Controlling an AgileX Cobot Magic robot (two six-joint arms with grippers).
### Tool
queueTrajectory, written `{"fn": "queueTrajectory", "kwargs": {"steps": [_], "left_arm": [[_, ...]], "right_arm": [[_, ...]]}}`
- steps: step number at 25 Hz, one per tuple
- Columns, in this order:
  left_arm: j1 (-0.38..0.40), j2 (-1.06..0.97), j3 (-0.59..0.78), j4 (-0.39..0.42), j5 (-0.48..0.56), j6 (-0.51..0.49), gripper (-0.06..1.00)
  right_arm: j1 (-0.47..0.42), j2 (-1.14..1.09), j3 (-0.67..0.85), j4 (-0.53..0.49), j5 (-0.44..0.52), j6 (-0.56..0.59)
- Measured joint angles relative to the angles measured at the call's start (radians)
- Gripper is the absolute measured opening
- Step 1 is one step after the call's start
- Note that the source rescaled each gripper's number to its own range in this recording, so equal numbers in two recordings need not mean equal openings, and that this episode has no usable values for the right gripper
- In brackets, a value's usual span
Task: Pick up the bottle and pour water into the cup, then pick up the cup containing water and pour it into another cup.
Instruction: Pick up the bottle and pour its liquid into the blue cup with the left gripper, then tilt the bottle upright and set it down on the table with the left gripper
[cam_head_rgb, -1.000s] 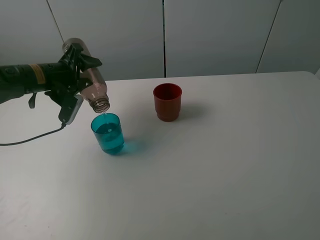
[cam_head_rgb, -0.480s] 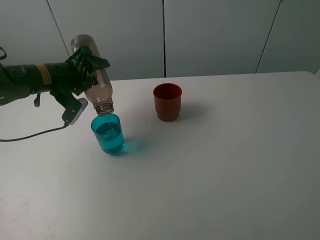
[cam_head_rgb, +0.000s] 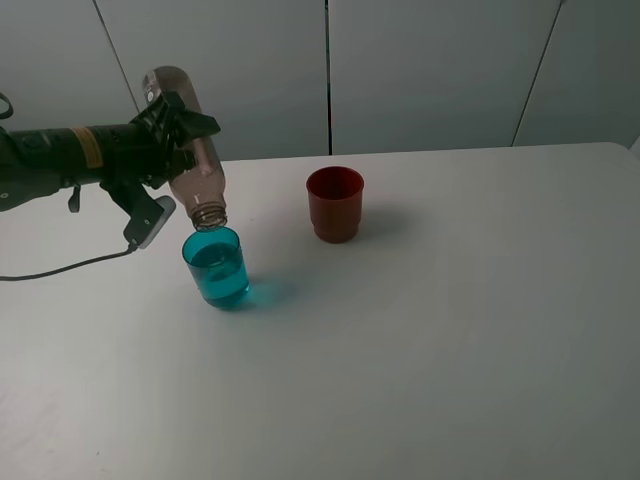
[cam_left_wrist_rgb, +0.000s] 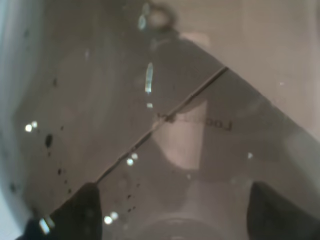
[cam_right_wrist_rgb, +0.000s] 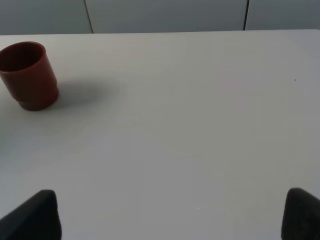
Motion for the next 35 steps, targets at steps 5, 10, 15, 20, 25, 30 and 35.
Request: {"fn": "queueTrajectory", "kwargs": {"steps": [5,10,15,20,25,30,35], "left_arm": [[0.000,0.000,0.000,0.000,-0.003,0.003,0.02],[0.000,0.000,0.000,0.000,-0.008,0.003,0.02],[0.000,0.000,0.000,-0.018,-0.010,0.001,0.02],[0.000,0.000,0.000,-0.023,-0.010,-0.062,0.02],[0.000,0.000,0.000,-0.039,-0.010,-0.191,0.02],[0.000,0.000,0.000,-0.041,-0.010,-0.394,0.02],[0.004,0.000,0.000,-0.041,-0.010,-0.692,0.02]], "right_arm": [[0.000,0.000,0.000,0.000,0.000,0.000],[0.000,0.000,0.000,0.000,0.000,0.000],[0.000,0.000,0.000,0.000,0.000,0.000],[0.000,0.000,0.000,0.000,0.000,0.000],[0.000,0.000,0.000,0.000,0.000,0.000],[0.000,0.000,0.000,0.000,0.000,0.000],[0.000,0.000,0.000,0.000,0.000,0.000]]}}
